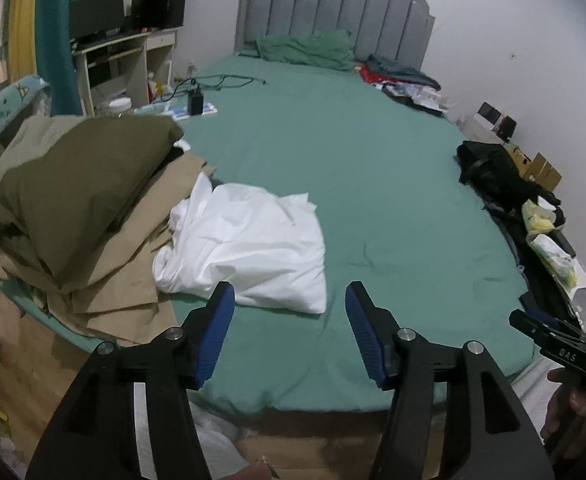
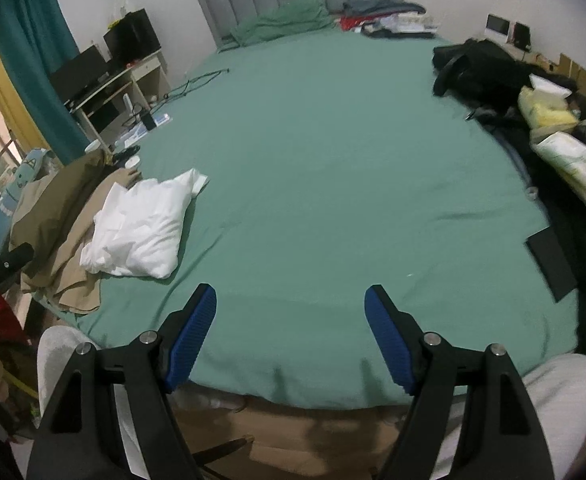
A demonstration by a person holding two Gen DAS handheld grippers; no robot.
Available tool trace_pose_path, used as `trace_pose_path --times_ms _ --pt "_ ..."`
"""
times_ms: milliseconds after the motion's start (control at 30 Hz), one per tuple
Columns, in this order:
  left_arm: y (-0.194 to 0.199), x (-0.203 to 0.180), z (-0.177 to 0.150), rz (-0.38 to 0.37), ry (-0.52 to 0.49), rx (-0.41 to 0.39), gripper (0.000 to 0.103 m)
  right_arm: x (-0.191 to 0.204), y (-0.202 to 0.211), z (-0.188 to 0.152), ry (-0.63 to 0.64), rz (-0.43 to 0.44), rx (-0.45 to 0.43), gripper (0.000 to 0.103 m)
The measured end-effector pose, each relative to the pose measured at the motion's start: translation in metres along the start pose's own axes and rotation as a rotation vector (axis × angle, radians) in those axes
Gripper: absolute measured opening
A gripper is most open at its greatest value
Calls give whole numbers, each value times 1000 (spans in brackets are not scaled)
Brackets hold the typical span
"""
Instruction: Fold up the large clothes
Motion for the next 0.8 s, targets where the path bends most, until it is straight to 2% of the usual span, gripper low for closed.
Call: trace_pose_path --times_ms 233,667,800 --pt "19 -23 12 10 -26 -50 67 -11 30 9 11 -28 -44 77" --pt "50 -59 32 -16 -76 -124 67 -26 81 27 6 -58 -135 77" --pt "63 -68 38 -20 -93 -156 67 -29 98 34 25 -99 -171 77"
Point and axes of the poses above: each gripper's, at about its wrist camera, not at the fingertips, and y roughly against the way its jaws point, x to its left, z to its top, the point moved 3 cm from there along -y, roughly the way its jaws point, and after that the axes turned 5 degrees about y, right-handed, at the moved point
